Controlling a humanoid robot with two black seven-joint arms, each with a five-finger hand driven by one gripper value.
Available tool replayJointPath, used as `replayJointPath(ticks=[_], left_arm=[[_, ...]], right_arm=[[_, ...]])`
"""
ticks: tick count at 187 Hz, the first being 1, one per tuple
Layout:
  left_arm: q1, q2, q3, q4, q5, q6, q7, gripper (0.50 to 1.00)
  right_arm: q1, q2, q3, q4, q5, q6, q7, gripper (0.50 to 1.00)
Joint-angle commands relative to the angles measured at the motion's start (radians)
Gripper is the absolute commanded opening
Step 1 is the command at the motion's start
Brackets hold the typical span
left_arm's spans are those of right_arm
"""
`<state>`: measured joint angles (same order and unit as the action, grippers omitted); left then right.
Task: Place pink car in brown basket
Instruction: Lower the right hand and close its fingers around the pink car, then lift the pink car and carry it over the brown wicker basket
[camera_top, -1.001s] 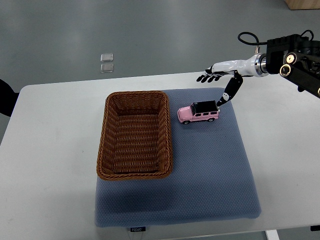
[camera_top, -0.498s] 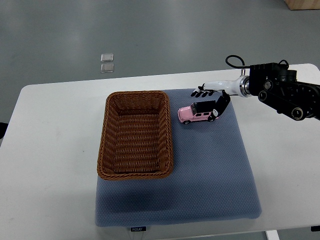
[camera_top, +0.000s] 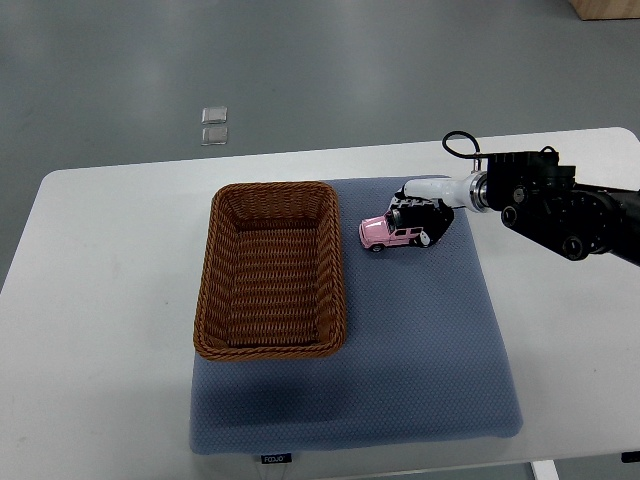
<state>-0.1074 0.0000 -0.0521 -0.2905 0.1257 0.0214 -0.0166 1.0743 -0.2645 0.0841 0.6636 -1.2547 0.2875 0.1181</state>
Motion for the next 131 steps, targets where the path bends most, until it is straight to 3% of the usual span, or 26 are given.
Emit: replayJointPath(ticks=[1, 29, 46, 83, 109, 131], left_arm=[[0.0, 0.0, 0.0, 0.001, 0.0, 0.0, 0.0, 1.0], [0.0, 0.0, 0.0, 0.001, -0.001, 0.0, 0.0, 1.0], [0.0, 0.0, 0.0, 0.001, -0.001, 0.0, 0.001, 1.0], [0.0, 0.0, -0.002, 0.002, -0.001, 0.0, 0.0, 1.0], [0.0, 0.0, -0.002, 0.001, 0.0, 0.0, 0.0, 1.0], [0.0, 0.0, -0.003, 0.001, -0.001, 0.0, 0.0, 1.0]], right_arm=[[0.006, -0.001, -0.003, 0.001, -0.002, -0.004, 0.0, 0.5], [0.047, -0.018, 0.003, 0.013, 0.008, 0.016, 0.002, 0.5], [0.101, -0.062, 0.014, 0.037, 0.02, 0.067, 0.003, 0.5], [0.214, -0.167, 0.049, 0.178, 0.066, 0.17, 0.0, 0.5], [0.277, -0.142, 0.048, 0.214, 0.127, 0.176, -0.009, 0.5], [0.291, -0.033, 0.043, 0.211, 0.139, 0.165, -0.011, 0.5]])
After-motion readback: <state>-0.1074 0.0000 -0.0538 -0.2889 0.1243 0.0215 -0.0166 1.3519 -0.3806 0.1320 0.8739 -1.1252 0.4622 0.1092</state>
